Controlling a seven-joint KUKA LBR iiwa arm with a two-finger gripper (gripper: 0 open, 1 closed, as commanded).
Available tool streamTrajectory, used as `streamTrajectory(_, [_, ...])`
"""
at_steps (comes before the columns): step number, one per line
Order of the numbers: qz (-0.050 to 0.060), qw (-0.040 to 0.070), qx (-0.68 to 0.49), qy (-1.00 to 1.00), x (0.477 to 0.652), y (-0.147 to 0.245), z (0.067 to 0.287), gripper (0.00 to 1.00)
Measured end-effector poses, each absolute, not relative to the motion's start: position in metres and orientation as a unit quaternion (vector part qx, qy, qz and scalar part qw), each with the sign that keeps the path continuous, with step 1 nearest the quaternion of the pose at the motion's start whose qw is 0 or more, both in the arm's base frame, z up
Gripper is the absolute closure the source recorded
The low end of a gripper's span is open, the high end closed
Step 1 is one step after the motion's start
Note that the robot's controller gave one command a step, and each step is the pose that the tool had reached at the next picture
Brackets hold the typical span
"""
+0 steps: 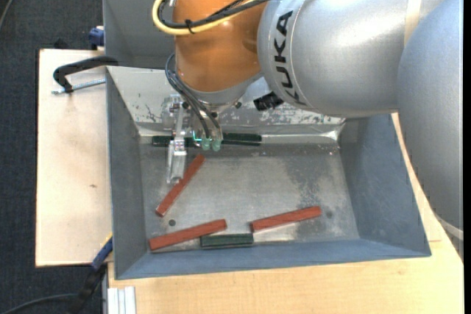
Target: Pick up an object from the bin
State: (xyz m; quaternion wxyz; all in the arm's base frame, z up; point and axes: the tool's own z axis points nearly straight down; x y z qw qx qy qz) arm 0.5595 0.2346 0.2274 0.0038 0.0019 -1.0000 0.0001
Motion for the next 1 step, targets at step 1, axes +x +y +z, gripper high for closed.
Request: streamTrajectory(1, [0.001,0.005,0.051,-0.999,0.5062,0.1901,0.105,0.0])
